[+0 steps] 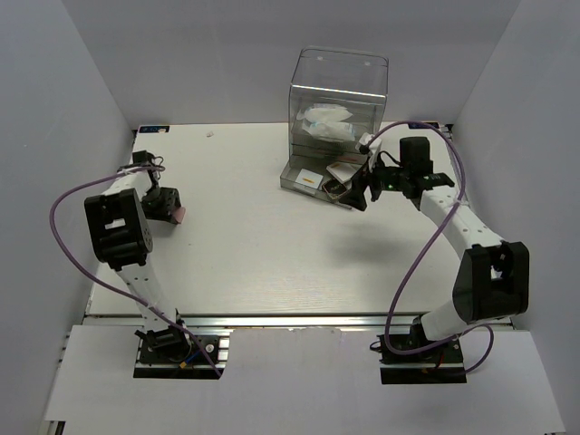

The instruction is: Organize the makeup

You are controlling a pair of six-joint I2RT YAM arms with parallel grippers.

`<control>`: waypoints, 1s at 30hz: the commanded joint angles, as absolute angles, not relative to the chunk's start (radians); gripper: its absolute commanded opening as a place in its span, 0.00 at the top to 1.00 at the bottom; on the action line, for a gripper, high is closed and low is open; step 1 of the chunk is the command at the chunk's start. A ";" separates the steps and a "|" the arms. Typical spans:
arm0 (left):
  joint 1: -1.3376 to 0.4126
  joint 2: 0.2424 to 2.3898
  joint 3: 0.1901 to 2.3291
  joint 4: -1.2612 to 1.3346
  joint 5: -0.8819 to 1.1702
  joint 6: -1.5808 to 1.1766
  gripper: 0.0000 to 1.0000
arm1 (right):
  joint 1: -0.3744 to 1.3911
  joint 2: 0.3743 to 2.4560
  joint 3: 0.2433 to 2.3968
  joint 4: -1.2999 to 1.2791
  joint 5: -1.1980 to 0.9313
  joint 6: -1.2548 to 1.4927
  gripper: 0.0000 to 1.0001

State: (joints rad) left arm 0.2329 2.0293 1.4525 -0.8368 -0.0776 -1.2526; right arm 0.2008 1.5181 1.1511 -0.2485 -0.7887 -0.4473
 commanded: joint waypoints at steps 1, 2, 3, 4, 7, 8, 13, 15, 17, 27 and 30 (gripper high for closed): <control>0.206 1.997 1.373 -0.736 -0.002 -1.151 0.86 | 0.190 1.459 1.137 -0.196 -0.813 -0.439 0.11; 0.196 1.958 1.370 -0.714 0.030 -1.129 0.88 | 0.187 1.450 1.129 -0.193 -0.802 -0.439 0.11; 0.186 1.933 1.355 -0.700 0.040 -1.108 0.91 | 0.186 1.447 1.127 -0.193 -0.795 -0.440 0.11; 0.158 1.881 1.345 -0.675 0.047 -1.076 0.93 | 0.183 1.439 1.126 -0.184 -0.782 -0.440 0.11; 0.086 1.784 1.267 -0.591 0.104 -1.043 0.97 | 0.172 1.421 1.115 -0.155 -0.759 -0.434 0.11; 0.065 1.719 1.244 -0.521 0.119 -1.040 0.97 | 0.172 1.416 1.109 -0.131 -0.749 -0.430 0.11; -0.127 1.576 1.151 -0.329 0.123 -1.051 0.97 | 0.135 1.422 1.104 -0.026 -0.670 -0.295 0.11; -0.199 1.546 1.146 -0.247 0.101 -1.049 0.98 | 0.103 1.456 1.147 -0.046 -0.681 -0.264 0.11; -0.241 1.545 1.155 -0.181 0.084 -1.045 0.98 | 0.074 1.474 1.176 -0.069 -0.724 -0.218 0.11; -0.489 1.848 1.435 -0.141 0.083 -1.058 0.90 | -0.028 1.395 1.154 -0.092 -0.735 -0.213 0.11; -0.518 1.968 1.585 -0.181 0.086 -1.052 0.87 | -0.046 1.365 1.115 -0.098 -0.736 -0.215 0.10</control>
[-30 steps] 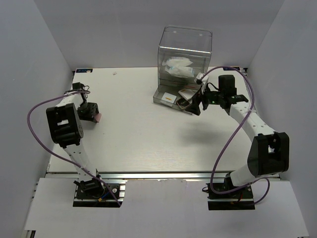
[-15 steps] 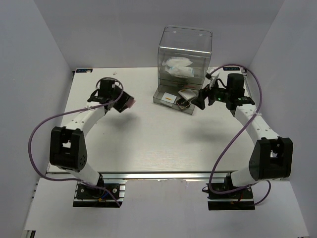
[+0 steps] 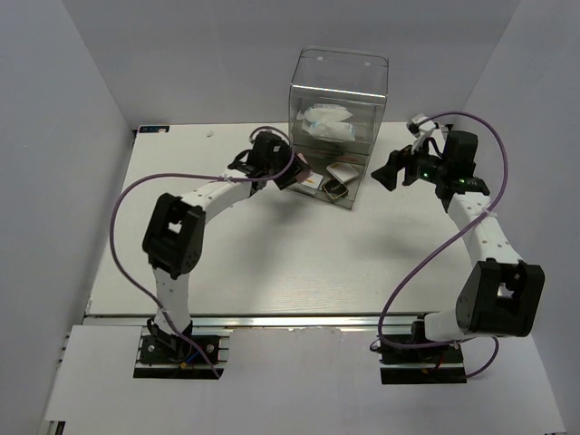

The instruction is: Organize the makeup

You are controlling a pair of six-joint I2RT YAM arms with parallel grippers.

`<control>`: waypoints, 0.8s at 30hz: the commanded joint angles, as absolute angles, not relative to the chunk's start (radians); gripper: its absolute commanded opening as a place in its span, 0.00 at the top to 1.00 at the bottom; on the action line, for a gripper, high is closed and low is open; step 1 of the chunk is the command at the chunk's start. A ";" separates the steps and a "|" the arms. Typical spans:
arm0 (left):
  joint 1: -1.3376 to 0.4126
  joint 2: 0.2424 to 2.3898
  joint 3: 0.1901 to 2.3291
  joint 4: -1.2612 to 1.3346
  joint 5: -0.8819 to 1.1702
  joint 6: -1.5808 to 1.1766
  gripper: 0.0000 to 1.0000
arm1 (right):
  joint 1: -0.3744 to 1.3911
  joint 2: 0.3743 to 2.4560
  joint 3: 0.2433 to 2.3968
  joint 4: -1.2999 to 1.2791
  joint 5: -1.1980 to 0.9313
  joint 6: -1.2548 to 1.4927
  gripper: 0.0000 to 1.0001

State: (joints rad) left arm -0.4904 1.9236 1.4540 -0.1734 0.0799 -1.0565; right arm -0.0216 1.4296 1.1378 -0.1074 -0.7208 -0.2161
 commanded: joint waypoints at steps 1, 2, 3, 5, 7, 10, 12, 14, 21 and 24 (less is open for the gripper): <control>-0.523 1.994 1.621 -0.196 0.084 -1.052 0.84 | -0.049 1.361 1.109 -0.101 -0.742 -0.215 0.11; -0.526 2.043 1.652 -0.202 0.084 -1.052 0.81 | -0.052 1.358 1.103 -0.112 -0.745 -0.216 0.11; -0.532 2.065 1.707 -0.210 0.084 -1.055 0.78 | -0.057 1.353 1.098 -0.118 -0.750 -0.224 0.11; -0.535 2.104 1.747 -0.219 0.089 -1.071 0.70 | -0.057 1.353 1.097 -0.133 -0.758 -0.235 0.11; -0.540 2.152 1.785 -0.224 0.091 -1.091 0.58 | -0.058 1.355 1.097 -0.141 -0.764 -0.253 0.11; -0.545 2.183 1.796 -0.213 0.078 -1.104 0.31 | -0.058 1.365 1.103 -0.155 -0.794 -0.281 0.11; -0.545 2.192 1.795 -0.209 0.081 -1.111 0.23 | -0.058 1.374 1.114 -0.199 -0.830 -0.317 0.11; -0.543 2.192 1.796 -0.210 0.083 -1.111 0.15 | -0.055 1.381 1.121 -0.221 -0.888 -0.379 0.11; -0.543 2.145 1.796 -0.221 0.083 -1.076 0.02 | 0.076 1.422 1.173 -0.417 -0.941 -0.751 0.12; -0.537 2.042 1.731 -0.210 0.057 -1.010 0.08 | 0.253 1.437 1.160 -0.485 -0.753 -0.963 0.33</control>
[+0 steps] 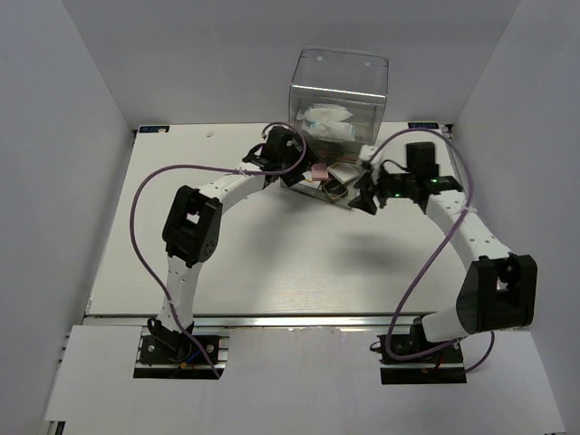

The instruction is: Organize the makeup

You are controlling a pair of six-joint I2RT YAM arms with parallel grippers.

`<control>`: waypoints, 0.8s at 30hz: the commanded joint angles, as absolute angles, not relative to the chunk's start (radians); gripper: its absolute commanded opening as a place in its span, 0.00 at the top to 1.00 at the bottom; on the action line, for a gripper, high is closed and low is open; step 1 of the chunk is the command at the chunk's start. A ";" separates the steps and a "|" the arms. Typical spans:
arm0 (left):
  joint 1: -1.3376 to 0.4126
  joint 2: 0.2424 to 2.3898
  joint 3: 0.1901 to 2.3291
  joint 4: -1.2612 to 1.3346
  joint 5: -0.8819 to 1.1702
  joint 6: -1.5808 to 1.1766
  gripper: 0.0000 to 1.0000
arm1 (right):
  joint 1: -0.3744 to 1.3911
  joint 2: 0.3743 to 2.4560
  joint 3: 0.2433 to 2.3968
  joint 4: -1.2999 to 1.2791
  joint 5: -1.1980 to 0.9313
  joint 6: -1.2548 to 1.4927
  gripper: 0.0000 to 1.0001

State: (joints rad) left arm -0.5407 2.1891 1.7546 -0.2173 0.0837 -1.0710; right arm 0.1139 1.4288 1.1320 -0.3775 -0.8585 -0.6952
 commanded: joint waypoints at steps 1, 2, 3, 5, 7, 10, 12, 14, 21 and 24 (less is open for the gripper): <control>-0.522 1.967 1.657 -0.196 0.057 -0.990 0.13 | 0.326 1.459 1.146 -0.471 -0.717 -1.013 0.58; -0.509 1.923 1.657 -0.181 0.060 -0.974 0.18 | 0.351 1.474 1.146 -0.469 -0.689 -1.014 0.74; -0.496 1.878 1.563 -0.152 0.061 -0.956 0.24 | 0.377 1.495 1.150 -0.459 -0.643 -1.022 0.87; -0.432 1.740 1.458 -0.120 0.087 -0.948 0.49 | 0.438 1.566 1.173 -0.423 -0.579 -0.999 1.00; -0.375 1.649 1.295 -0.066 0.151 -0.960 0.58 | 0.471 1.615 1.187 -0.387 -0.467 -0.956 1.00; -0.247 1.484 1.079 0.084 0.298 -1.002 0.58 | 0.515 1.715 1.224 -0.312 -0.326 -0.898 1.00; -0.174 1.398 1.010 0.144 0.354 -1.014 0.53 | 0.541 1.794 1.268 -0.269 -0.212 -0.858 1.00; -0.141 1.359 0.973 0.143 0.380 -0.993 0.44 | 0.557 1.866 1.301 -0.253 -0.149 -0.825 1.00; -0.133 1.298 0.976 0.063 0.370 -0.919 0.34 | 0.565 1.985 1.331 -0.016 0.134 -0.802 0.65; -0.133 1.284 0.959 0.066 0.365 -0.919 0.33 | 0.557 2.005 1.347 0.026 0.179 -0.818 0.31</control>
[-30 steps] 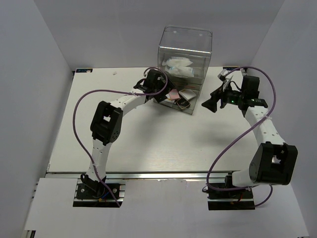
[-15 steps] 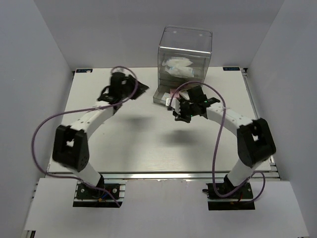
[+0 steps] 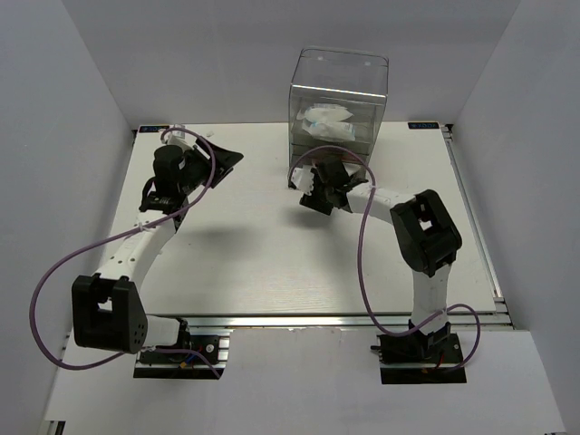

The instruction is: Organize the makeup

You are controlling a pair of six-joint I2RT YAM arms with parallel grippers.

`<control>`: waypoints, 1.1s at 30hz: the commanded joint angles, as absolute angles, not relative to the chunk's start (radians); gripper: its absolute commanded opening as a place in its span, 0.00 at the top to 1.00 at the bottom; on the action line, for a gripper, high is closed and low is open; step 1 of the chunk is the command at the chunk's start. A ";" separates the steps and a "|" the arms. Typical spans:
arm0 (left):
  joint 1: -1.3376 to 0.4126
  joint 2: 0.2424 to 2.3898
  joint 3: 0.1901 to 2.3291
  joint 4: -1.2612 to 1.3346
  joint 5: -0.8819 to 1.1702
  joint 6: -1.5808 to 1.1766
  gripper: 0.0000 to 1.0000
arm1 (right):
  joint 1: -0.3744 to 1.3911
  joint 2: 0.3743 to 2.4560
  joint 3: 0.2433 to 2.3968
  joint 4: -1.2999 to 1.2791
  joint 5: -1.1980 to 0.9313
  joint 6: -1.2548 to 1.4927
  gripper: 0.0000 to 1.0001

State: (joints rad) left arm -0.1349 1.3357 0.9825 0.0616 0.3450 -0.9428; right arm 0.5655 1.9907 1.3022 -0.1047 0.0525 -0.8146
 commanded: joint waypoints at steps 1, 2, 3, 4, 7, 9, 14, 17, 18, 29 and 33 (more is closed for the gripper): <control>-0.133 1.282 0.953 0.071 0.365 -0.922 0.32 | 0.554 2.013 1.350 0.034 0.183 -0.824 0.26; -0.133 1.276 0.942 0.078 0.365 -0.926 0.32 | 0.548 2.019 1.364 0.031 0.189 -0.833 0.18; -0.133 1.273 0.939 0.080 0.365 -0.928 0.32 | 0.545 2.025 1.371 0.026 0.190 -0.834 0.16; -0.132 1.273 0.937 0.080 0.367 -0.928 0.31 | 0.540 2.034 1.379 0.020 0.192 -0.836 0.16; -0.132 1.270 0.931 0.080 0.364 -0.927 0.30 | 0.519 2.057 1.414 0.008 0.192 -0.841 0.15; -0.132 1.269 0.927 0.084 0.364 -0.928 0.28 | 0.502 2.077 1.449 0.002 0.183 -0.850 0.14; -0.132 1.269 0.933 0.081 0.362 -0.924 0.17 | 0.469 2.143 1.520 -0.020 0.192 -0.864 0.11; -0.132 1.259 0.937 0.078 0.353 -0.910 0.11 | 0.460 2.154 1.545 -0.017 0.192 -0.864 0.11; -0.132 1.256 0.936 0.080 0.353 -0.908 0.09 | 0.457 2.152 1.543 -0.012 0.189 -0.864 0.11; -0.132 1.216 0.914 0.092 0.357 -0.870 0.02 | 0.420 1.835 1.343 -0.110 -0.162 -0.665 0.11; -0.132 1.203 0.913 0.101 0.354 -0.853 0.02 | 0.358 1.619 1.292 -0.175 -0.383 -0.411 0.11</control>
State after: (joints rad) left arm -0.1337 1.2510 0.9226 0.0776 0.3519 -0.8890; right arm 0.4011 1.7927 1.2949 -0.1493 -0.1516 -0.6392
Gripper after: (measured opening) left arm 0.983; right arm 0.894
